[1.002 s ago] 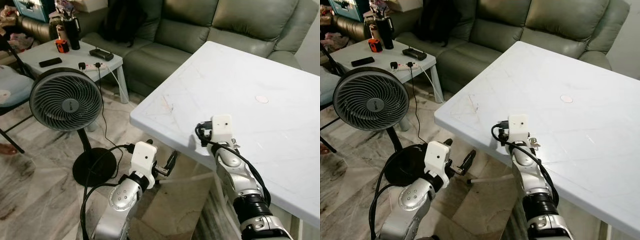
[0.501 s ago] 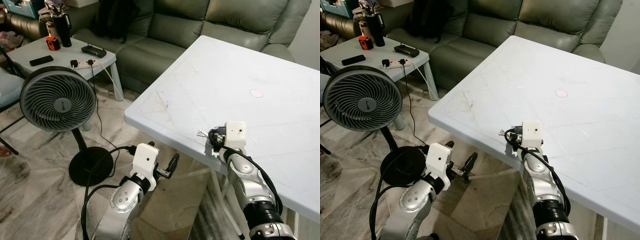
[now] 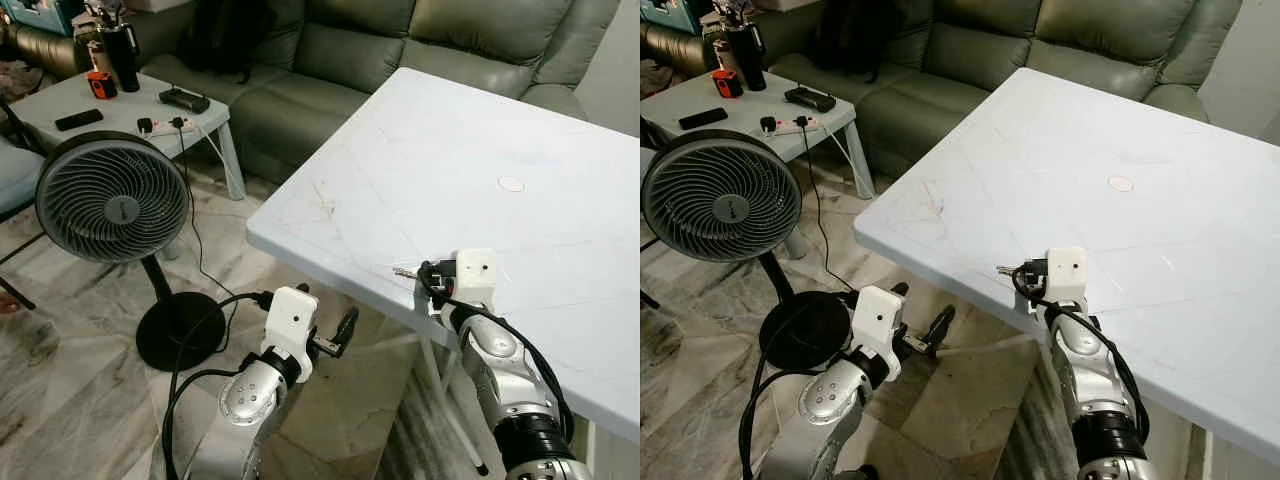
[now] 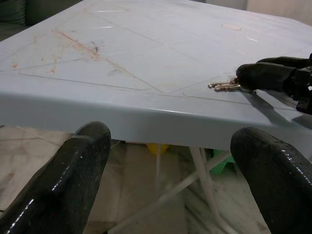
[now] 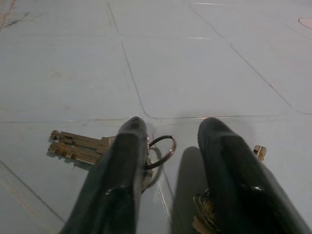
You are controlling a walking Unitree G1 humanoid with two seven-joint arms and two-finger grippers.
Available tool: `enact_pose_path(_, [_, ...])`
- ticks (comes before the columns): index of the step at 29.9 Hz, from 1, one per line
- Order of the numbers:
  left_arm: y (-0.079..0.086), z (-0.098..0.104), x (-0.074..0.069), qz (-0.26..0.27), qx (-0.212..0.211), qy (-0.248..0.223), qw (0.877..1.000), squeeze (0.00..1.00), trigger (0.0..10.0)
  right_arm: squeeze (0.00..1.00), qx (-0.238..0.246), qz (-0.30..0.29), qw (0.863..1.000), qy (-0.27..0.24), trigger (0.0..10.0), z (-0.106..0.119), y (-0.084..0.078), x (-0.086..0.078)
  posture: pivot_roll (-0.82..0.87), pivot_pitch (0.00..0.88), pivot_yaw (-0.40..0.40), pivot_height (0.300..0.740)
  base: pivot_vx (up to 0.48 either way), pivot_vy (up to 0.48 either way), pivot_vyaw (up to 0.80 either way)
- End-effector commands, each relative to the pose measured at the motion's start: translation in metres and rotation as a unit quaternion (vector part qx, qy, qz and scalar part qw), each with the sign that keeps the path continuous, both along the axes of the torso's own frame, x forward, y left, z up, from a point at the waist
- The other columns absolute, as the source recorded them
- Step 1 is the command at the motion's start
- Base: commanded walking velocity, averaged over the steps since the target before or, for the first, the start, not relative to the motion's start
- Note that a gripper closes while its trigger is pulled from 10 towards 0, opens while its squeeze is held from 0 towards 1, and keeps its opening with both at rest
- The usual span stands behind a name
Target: Hang keys on a hook
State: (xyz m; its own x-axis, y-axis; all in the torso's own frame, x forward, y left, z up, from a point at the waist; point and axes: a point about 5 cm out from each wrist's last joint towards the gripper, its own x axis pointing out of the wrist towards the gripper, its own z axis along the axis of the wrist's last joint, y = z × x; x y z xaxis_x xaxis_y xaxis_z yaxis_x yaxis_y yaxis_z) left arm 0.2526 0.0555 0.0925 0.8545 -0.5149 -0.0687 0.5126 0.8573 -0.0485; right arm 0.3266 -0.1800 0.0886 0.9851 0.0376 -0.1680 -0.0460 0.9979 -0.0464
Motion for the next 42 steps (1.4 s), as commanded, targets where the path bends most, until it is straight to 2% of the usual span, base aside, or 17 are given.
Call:
enact_pose_path(1, [-0.003,0.004,0.000,-0.003,0.000,-0.006,1.000,0.00,10.0,0.00,-0.001,0.001,1.000,-0.006,0.0,0.003,-0.004,-0.001,0.07,0.126,-0.037,0.740,0.000,0.000,0.00])
enact_pose_path(2, [-0.003,0.004,0.000,-0.003,0.000,-0.007,1.000,0.00,10.0,0.00,0.000,0.000,1.000,-0.005,0.0,0.003,-0.005,-0.001,0.07,0.126,-0.037,0.740,0.000,0.000,0.00])
enact_pose_path(3, [-0.003,0.004,0.000,-0.002,-0.001,-0.007,1.000,0.00,10.0,0.00,-0.001,0.001,1.000,-0.004,0.6,0.003,-0.005,-0.001,0.07,0.125,-0.038,0.740,0.000,0.000,0.00])
enact_pose_path(4, [-0.003,0.004,0.000,-0.002,-0.001,-0.007,1.000,0.00,10.0,0.00,-0.002,0.002,1.000,-0.004,0.6,0.003,-0.005,-0.001,0.07,0.125,-0.038,0.740,0.000,0.000,0.00])
enact_pose_path(5, [-0.003,0.004,0.001,-0.001,0.000,-0.007,1.000,0.00,10.0,0.00,-0.001,0.002,1.000,-0.003,0.0,0.003,-0.005,-0.002,0.07,0.126,-0.039,0.740,0.000,0.000,0.00])
enact_pose_path(21, [-0.003,0.006,0.003,0.000,0.000,-0.010,1.000,0.00,10.0,0.00,0.007,0.029,1.000,-0.008,0.0,0.005,-0.007,-0.003,0.06,0.124,-0.039,0.740,0.000,0.000,0.00])
enact_pose_path(34, [-0.004,0.007,0.007,0.002,0.000,-0.014,1.000,0.00,10.0,0.00,0.037,0.008,0.999,-0.029,0.0,0.015,-0.010,0.002,0.06,0.113,-0.040,0.740,0.000,0.000,0.00])
enact_pose_path(35, [-0.004,0.007,0.007,0.002,0.000,-0.014,1.000,0.00,10.0,0.00,0.037,0.007,0.999,-0.029,2.5,0.015,-0.011,0.003,0.06,0.113,-0.040,0.740,0.000,0.000,0.00])
enact_pose_path(36, [-0.004,0.007,0.007,0.002,0.000,-0.014,1.000,0.00,10.0,0.00,0.035,0.007,0.999,-0.027,10.0,0.015,-0.012,0.003,0.06,0.110,-0.040,0.740,0.000,0.000,0.00])
enact_pose_path(42, [-0.005,0.007,0.007,0.001,0.000,-0.015,1.000,0.00,10.0,0.00,0.040,0.020,0.999,-0.021,10.0,0.015,-0.012,0.003,0.06,0.107,-0.043,0.740,0.000,0.000,0.00])
